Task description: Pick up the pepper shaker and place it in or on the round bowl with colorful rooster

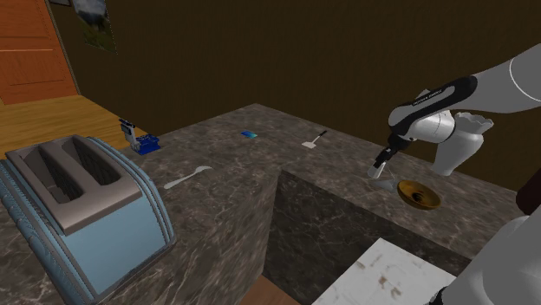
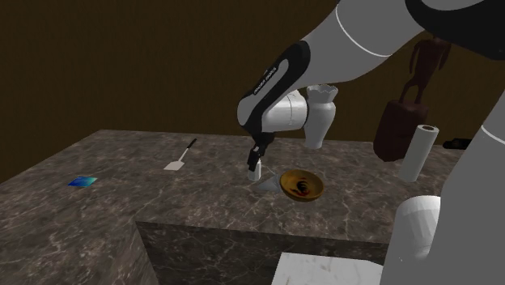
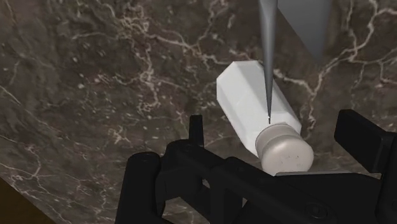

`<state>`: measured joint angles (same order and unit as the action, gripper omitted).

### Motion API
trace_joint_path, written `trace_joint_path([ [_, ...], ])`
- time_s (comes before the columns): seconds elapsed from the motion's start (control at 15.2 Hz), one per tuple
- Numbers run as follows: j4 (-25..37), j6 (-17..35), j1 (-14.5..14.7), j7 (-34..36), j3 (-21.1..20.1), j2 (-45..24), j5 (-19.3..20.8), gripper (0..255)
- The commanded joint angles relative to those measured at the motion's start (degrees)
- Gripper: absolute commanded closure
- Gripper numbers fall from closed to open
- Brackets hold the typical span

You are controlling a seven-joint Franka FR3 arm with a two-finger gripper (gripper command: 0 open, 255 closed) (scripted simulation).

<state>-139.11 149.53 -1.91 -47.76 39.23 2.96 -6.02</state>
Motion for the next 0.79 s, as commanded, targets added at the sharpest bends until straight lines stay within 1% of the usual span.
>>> trace_joint_path([
  [0.0, 0.0, 0.1, 0.0, -0.1, 0.0, -0.1, -0.1, 0],
  [0.2, 0.0, 0.1, 0.0, -0.1, 0.0, -0.1, -0.1, 0],
  [0.26, 0.0, 0.1, 0.0, -0.1, 0.0, -0.1, -0.1, 255],
  [0.73, 0.0, 0.0, 0.0, -0.1, 0.0, -0.1, -0.1, 255],
])
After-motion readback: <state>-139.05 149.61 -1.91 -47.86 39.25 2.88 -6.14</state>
